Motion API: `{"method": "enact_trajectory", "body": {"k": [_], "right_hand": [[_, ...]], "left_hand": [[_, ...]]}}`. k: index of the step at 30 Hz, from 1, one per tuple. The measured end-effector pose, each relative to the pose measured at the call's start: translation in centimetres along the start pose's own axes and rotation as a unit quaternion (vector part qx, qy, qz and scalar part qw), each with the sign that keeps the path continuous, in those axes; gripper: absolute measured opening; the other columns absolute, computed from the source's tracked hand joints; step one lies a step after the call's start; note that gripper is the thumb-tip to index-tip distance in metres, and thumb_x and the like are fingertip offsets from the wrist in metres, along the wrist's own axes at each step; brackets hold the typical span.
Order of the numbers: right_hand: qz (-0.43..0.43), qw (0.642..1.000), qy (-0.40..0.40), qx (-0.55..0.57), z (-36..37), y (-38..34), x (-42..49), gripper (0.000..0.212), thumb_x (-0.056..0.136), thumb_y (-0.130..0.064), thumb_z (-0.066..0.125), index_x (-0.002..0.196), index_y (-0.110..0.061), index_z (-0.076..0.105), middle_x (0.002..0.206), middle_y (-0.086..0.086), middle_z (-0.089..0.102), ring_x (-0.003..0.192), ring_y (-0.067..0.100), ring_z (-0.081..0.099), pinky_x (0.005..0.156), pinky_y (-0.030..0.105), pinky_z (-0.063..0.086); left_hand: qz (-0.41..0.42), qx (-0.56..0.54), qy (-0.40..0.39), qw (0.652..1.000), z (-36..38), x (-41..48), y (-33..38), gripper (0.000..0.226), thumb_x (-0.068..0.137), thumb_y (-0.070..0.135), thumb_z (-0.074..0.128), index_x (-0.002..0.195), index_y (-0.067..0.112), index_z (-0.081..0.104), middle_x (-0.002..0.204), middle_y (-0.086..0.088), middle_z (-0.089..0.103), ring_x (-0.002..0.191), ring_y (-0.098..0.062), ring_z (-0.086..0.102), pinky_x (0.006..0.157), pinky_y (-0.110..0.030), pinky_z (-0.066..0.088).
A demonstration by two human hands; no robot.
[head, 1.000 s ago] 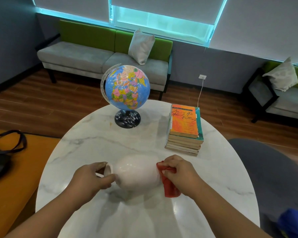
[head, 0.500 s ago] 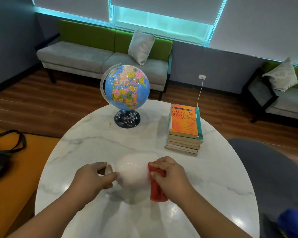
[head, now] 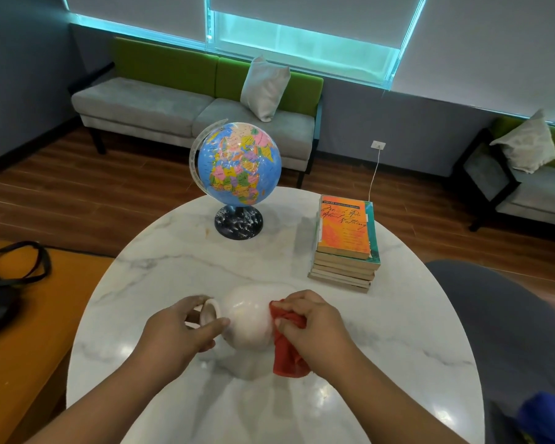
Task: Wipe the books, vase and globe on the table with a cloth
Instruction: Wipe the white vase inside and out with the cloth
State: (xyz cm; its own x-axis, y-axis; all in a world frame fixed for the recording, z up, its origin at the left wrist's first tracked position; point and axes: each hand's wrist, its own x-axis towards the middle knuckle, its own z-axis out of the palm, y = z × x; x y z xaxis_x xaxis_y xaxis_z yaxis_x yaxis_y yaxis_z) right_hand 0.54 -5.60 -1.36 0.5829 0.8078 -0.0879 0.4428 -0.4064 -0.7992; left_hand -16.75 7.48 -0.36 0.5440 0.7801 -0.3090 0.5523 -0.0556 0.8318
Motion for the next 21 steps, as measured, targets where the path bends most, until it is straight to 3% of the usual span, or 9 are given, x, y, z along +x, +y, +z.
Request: {"method": "enact_trajectory", "body": {"k": [5, 9, 12, 16, 21], "right_hand": [[0.009, 0.998, -0.054, -0.041, -0.6, -0.3, 0.1, 0.043, 0.081, -0.011, 0.067, 0.119, -0.031, 0.064, 0.111, -0.02, 0.04, 0.099, -0.007, 0.047, 0.078, -0.006, 0.033], [0.055, 0.995, 0.011, -0.084, -0.9, -0.5, 0.8, 0.039, 0.084, -0.011, 0.062, 0.118, -0.027, 0.065, 0.115, -0.01, 0.046, 0.107, 0.009, 0.052, 0.087, 0.011, 0.04], [0.023, 0.993, 0.023, -0.111, -0.1, -1.7, 0.6, 0.037, 0.084, -0.012, 0.06, 0.118, -0.027, 0.065, 0.116, -0.009, 0.046, 0.108, 0.01, 0.05, 0.091, 0.014, 0.038], [-0.077, 0.988, -0.029, -0.134, 0.9, -3.7, 0.1, 0.039, 0.084, -0.016, 0.06, 0.121, -0.028, 0.063, 0.119, -0.01, 0.048, 0.113, 0.009, 0.046, 0.098, 0.016, 0.037], [-0.05, 0.984, 0.008, -0.169, -0.8, -3.7, 1.2, 0.035, 0.083, -0.014, 0.06, 0.114, -0.029, 0.065, 0.118, -0.008, 0.054, 0.113, 0.012, 0.048, 0.092, 0.015, 0.036]], "left_hand": [[0.019, 0.054, 0.005, 0.998, 0.0, 0.6, -0.3, 0.055, 0.07, 0.029, 0.084, 0.118, 0.035, 0.058, 0.095, 0.009, 0.066, 0.075, -0.01, 0.068, 0.067, -0.022, 0.053], [0.046, 0.091, 0.03, 0.994, 0.7, 0.7, -0.3, 0.063, 0.072, 0.027, 0.082, 0.13, 0.024, 0.058, 0.091, 0.011, 0.063, 0.073, 0.001, 0.062, 0.051, -0.004, 0.041], [0.072, 0.109, 0.042, 0.991, 1.3, 0.7, 0.1, 0.052, 0.07, 0.028, 0.082, 0.118, 0.022, 0.066, 0.082, 0.012, 0.063, 0.071, -0.002, 0.062, 0.051, -0.004, 0.041], [0.091, 0.132, 0.053, 0.986, 1.4, 0.9, 0.3, 0.038, 0.068, 0.031, 0.082, 0.103, 0.021, 0.069, 0.073, 0.012, 0.064, 0.068, -0.005, 0.063, 0.053, -0.009, 0.042], [0.125, 0.149, 0.062, 0.979, 1.7, 0.8, 0.5, 0.04, 0.068, 0.034, 0.081, 0.102, 0.018, 0.069, 0.069, 0.01, 0.062, 0.069, -0.005, 0.059, 0.059, -0.01, 0.042]]}}
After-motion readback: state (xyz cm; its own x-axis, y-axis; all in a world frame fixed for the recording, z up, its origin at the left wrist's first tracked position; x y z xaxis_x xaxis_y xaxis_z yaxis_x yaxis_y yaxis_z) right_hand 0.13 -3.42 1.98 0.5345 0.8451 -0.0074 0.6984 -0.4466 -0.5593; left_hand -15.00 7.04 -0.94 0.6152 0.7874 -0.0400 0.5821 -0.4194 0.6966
